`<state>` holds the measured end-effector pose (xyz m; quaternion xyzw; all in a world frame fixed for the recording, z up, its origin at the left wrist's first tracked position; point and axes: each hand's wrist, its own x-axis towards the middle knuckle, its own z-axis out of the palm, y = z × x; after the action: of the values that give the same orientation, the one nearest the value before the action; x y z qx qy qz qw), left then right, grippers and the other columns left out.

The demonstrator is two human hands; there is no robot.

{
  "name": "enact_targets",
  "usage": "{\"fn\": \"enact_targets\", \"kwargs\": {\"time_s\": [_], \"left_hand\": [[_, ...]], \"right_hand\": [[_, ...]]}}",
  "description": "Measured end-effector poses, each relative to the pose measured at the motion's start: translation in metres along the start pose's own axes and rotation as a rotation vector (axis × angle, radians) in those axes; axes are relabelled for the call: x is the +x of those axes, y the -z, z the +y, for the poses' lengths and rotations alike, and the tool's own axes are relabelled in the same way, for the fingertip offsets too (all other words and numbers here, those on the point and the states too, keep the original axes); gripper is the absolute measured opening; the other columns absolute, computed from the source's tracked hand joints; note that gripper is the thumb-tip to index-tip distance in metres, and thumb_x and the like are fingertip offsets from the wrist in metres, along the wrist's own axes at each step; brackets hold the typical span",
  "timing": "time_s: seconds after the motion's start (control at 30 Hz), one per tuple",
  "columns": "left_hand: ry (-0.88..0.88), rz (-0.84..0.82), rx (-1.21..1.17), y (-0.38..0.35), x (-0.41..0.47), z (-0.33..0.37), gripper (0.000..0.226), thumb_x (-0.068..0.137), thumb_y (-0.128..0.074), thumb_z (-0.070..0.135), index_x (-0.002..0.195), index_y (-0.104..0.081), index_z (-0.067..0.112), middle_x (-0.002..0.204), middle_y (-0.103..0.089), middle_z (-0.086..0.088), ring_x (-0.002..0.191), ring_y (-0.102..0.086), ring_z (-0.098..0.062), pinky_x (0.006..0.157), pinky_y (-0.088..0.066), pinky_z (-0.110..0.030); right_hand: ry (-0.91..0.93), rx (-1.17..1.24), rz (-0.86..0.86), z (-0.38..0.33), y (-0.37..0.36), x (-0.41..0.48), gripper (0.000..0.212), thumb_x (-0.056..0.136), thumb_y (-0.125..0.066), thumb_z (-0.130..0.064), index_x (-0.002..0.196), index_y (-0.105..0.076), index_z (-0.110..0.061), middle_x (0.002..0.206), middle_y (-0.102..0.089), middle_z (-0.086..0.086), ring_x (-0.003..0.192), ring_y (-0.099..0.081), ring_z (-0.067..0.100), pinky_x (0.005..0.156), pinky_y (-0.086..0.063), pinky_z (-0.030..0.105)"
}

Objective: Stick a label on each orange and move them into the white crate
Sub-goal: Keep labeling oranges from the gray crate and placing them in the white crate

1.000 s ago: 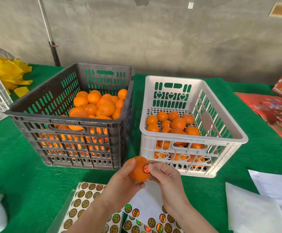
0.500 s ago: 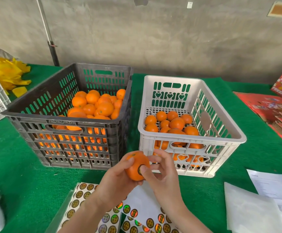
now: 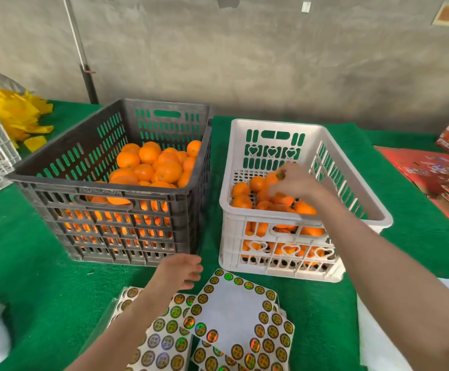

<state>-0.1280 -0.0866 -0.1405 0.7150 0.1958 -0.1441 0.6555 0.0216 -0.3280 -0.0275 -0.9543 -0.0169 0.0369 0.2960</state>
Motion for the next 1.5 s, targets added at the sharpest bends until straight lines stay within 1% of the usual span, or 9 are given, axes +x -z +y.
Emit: {"fn": "enact_targets", "kwargs": {"time_s": [0.1,0.23,0.33,0.5,0.6,0.77,0.97,1.3,1.5], "left_hand": [[0.018,-0.038,0.409,-0.003,0.012,-0.023,0.037,0.092,-0.054,0.001,0.129,-0.055,-0.001,0.119,-0.063,-0.013,0.107,-0.061,-0.026,0.098,-0.047,-0.034],[0.034,-0.080,0.709,-0.009,0.019,-0.038,0.054,0.087,-0.065,0.017,0.137,-0.045,0.007,0.129,-0.058,-0.009,0.113,-0.057,-0.020,0.093,-0.047,-0.026],[0.018,-0.108,0.790,-0.014,0.025,-0.046,0.064,0.082,-0.070,0.021,0.139,-0.041,0.010,0.127,-0.056,-0.006,0.114,-0.055,-0.020,0.094,-0.047,-0.026],[-0.052,-0.046,0.961,-0.026,0.029,-0.051,0.072,0.076,-0.073,0.023,0.139,-0.038,0.024,0.113,-0.060,0.010,0.120,-0.043,-0.019,0.106,-0.031,-0.038],[-0.099,-0.001,0.791,-0.030,0.031,-0.057,0.070,0.075,-0.074,0.012,0.136,-0.042,0.022,0.093,-0.054,0.011,0.098,-0.053,-0.012,0.085,-0.045,-0.023],[0.001,0.026,0.233,-0.029,0.027,-0.055,0.022,0.084,-0.066,0.002,0.107,-0.066,0.000,0.073,-0.068,0.000,0.058,-0.063,-0.009,0.049,-0.046,-0.015],[0.320,-0.391,-0.213,-0.027,0.006,-0.057,0.015,0.089,-0.065,0.014,0.101,-0.074,0.010,0.100,-0.074,-0.011,0.089,-0.072,-0.023,0.069,-0.058,-0.033],[0.268,-0.221,-0.371,-0.043,-0.009,-0.067,0.025,0.088,-0.062,-0.003,0.112,-0.063,0.004,0.111,-0.069,-0.010,0.103,-0.063,-0.026,0.065,-0.058,-0.037],[0.277,-0.212,-0.317,-0.042,-0.015,-0.062,0.023,0.087,-0.063,-0.002,0.110,-0.064,0.004,0.114,-0.068,-0.013,0.106,-0.063,-0.029,0.060,-0.057,-0.034]], "right_hand": [[-0.088,-0.484,-0.524,0.032,-0.015,0.030,0.023,0.079,-0.066,-0.021,0.099,-0.063,-0.010,0.093,-0.058,0.006,0.079,-0.057,0.018,0.067,-0.049,0.027],[-0.155,-0.564,-0.748,0.050,-0.025,0.038,0.051,0.096,-0.050,-0.025,0.144,-0.035,-0.013,0.148,-0.035,0.005,0.134,-0.035,0.028,0.110,-0.031,0.044],[0.023,-0.634,-0.568,0.040,-0.020,0.027,0.029,0.095,-0.052,-0.024,0.122,-0.055,-0.011,0.127,-0.050,0.008,0.123,-0.043,0.025,0.103,-0.037,0.038],[0.404,0.228,0.550,0.013,-0.024,-0.039,0.012,0.089,-0.061,-0.012,0.100,-0.063,-0.011,0.081,-0.062,-0.005,0.071,-0.058,0.010,0.062,-0.043,0.011],[0.681,0.310,0.260,0.012,-0.071,-0.107,0.011,0.087,-0.059,-0.005,0.085,-0.063,-0.016,0.068,-0.056,-0.014,0.058,-0.053,0.003,0.052,-0.038,0.009],[0.430,0.037,-0.376,0.061,-0.163,-0.161,0.011,0.087,-0.065,-0.016,0.089,-0.060,-0.007,0.085,-0.057,-0.003,0.074,-0.051,0.008,0.067,-0.036,0.008],[0.427,0.110,-0.184,0.071,-0.189,-0.171,0.030,0.078,-0.071,-0.014,0.078,-0.041,-0.020,0.080,-0.041,-0.017,0.061,-0.037,-0.007,0.064,-0.029,0.009],[0.451,0.166,0.072,0.075,-0.182,-0.188,0.017,0.082,-0.071,-0.016,0.094,-0.071,-0.005,0.090,-0.059,0.000,0.078,-0.046,0.001,0.075,-0.032,0.006],[0.509,0.202,0.162,0.068,-0.174,-0.195,0.011,0.070,-0.076,0.002,0.069,-0.069,-0.006,0.073,-0.062,0.003,0.064,-0.058,0.014,0.063,-0.047,0.022]]}}
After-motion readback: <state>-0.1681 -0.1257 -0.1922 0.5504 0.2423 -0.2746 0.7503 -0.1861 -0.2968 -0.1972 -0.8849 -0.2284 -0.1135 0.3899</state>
